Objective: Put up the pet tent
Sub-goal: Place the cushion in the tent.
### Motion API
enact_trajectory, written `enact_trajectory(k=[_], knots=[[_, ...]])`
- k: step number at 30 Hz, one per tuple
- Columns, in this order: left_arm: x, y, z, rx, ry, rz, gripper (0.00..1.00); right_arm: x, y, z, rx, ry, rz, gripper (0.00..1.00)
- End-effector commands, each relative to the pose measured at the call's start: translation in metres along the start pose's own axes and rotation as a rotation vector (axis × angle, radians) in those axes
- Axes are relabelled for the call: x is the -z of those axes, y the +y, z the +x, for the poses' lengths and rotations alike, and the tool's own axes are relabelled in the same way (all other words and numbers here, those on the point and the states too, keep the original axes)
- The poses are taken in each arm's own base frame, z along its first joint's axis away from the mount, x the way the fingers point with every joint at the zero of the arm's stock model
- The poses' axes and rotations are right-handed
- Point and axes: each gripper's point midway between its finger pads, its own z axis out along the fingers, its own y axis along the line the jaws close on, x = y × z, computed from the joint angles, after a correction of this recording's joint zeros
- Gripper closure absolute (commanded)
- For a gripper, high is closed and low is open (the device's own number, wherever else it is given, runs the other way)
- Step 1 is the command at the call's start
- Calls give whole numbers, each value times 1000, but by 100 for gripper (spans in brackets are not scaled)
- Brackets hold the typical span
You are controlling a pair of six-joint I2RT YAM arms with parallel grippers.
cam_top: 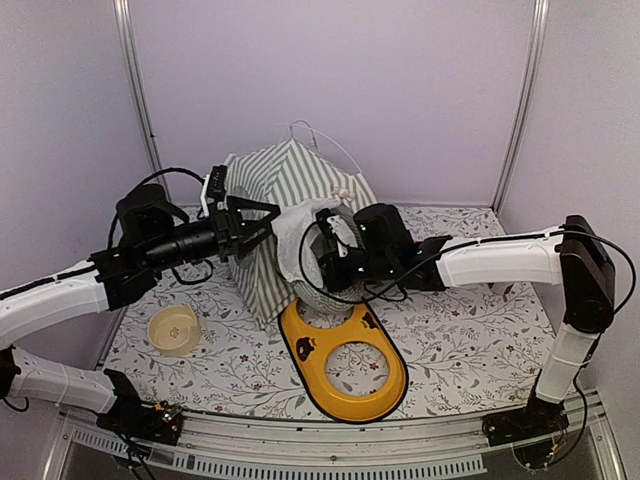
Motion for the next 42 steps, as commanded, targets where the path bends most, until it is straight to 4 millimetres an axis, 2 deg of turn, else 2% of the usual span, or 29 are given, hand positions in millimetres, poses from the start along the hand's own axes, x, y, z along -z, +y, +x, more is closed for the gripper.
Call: enact_trajectory(k=[1, 6, 15, 18, 24, 30, 32, 35, 38, 42], knots=[[29, 48, 0, -161, -21, -304, 28, 5, 1, -32, -1, -71, 4, 100], [38, 76, -11, -268, -51, -476, 27, 5, 3, -38, 1, -74, 2, 100], [29, 117, -21, -390, -42, -654, 35, 4, 4, -46, 2, -73, 5, 100], [26, 129, -22, -409, -37, -692, 41, 4, 7, -52, 6, -84, 1, 100], [20, 138, -26, -448, -42, -726, 51, -1, 5, -64, 12, -97, 5, 100], [17, 149, -28, -483, -27, -768, 56, -1, 3, -79, 18, -121, 13, 100], [16, 150, -28, -496, -23, -776, 63, 1, 5, -85, 19, -133, 11, 100], [17, 149, -30, -512, -17, -782, 84, 6, 6, -96, 12, -160, 14, 100], [20, 147, -30, -518, -15, -786, 100, 13, 3, -107, -1, -193, 38, 100], [22, 144, -26, -514, 3, -776, 100, 21, -11, -114, -32, -225, 101, 100]])
